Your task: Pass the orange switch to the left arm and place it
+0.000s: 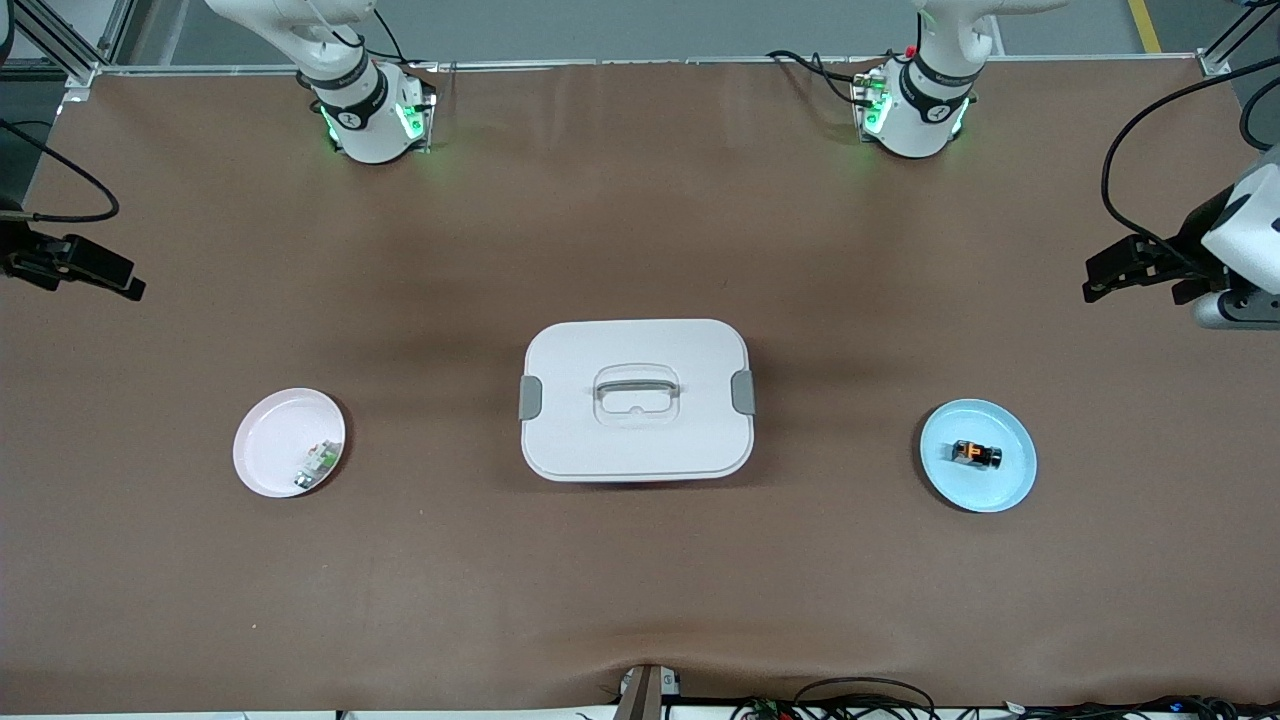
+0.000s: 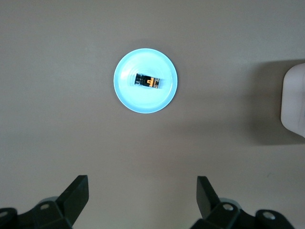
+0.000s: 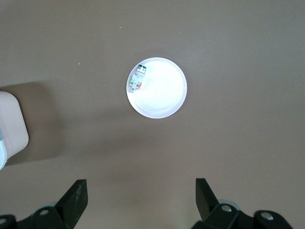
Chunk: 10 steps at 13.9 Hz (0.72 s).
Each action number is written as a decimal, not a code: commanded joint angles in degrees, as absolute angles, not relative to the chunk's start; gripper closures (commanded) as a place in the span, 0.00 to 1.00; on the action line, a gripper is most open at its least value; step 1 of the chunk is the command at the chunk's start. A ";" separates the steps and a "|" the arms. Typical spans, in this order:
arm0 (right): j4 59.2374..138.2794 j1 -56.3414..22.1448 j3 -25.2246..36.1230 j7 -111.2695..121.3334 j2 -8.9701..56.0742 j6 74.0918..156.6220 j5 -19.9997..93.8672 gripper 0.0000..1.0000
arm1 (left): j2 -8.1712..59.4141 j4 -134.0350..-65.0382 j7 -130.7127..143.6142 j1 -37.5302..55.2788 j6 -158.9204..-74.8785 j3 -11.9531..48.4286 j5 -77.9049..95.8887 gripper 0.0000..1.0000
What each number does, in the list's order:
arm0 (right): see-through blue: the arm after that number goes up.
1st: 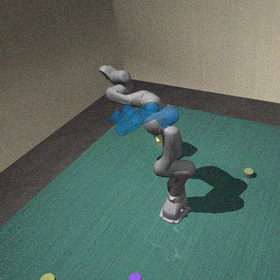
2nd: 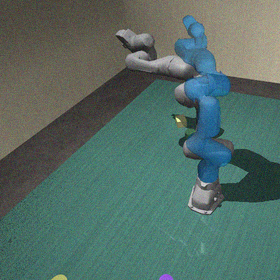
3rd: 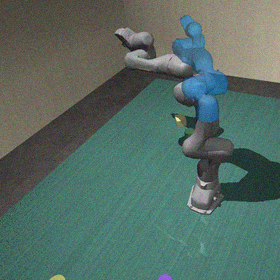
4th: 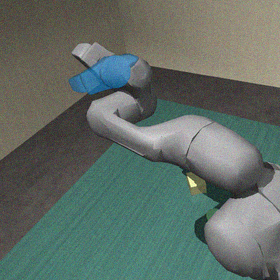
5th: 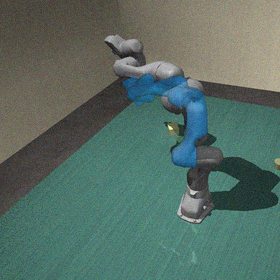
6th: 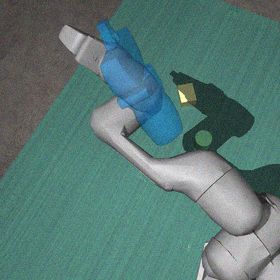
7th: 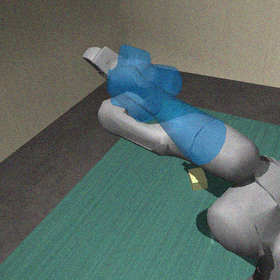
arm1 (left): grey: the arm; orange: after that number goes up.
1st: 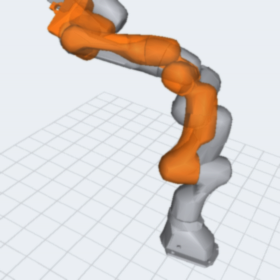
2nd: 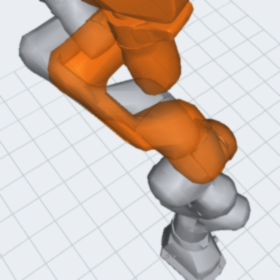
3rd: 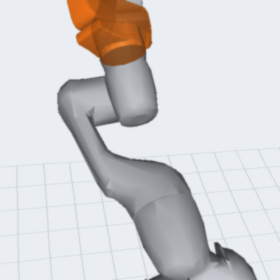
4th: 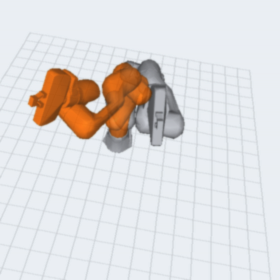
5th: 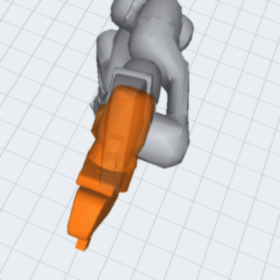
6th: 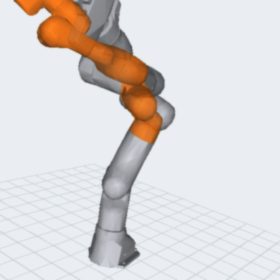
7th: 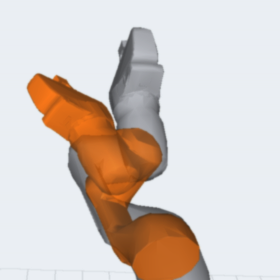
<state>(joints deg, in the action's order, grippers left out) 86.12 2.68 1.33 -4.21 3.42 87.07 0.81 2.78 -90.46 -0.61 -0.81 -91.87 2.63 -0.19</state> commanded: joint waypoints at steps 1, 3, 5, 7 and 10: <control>87.02 3.61 0.44 -4.31 1.93 87.45 0.79 0.00 | 0.09 -93.25 -0.80 -1.05 -91.67 2.81 -0.44 0.00; 85.96 3.25 0.09 -4.31 1.93 87.10 0.70 0.00 | 0.17 -92.99 -0.44 -0.97 -91.84 2.81 -0.44 0.00; 85.09 3.43 0.26 -4.31 1.93 87.10 0.88 0.00 | 0.87 -92.29 -0.44 -0.97 -91.93 2.81 -0.44 0.00; 84.29 3.69 0.44 -4.57 2.11 86.92 1.41 0.00 | 1.49 -92.02 -0.35 -0.97 -91.85 2.73 -0.79 0.00; 84.29 3.43 0.09 -4.23 2.11 86.92 1.49 0.00 | 1.49 -91.50 -0.53 -0.88 -91.76 2.81 -1.05 0.00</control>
<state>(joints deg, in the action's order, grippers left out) 84.32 2.81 0.71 -4.27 2.76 87.19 0.92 1.82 -91.77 -0.48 -0.81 -91.90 2.64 -0.19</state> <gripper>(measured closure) 0.000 0.000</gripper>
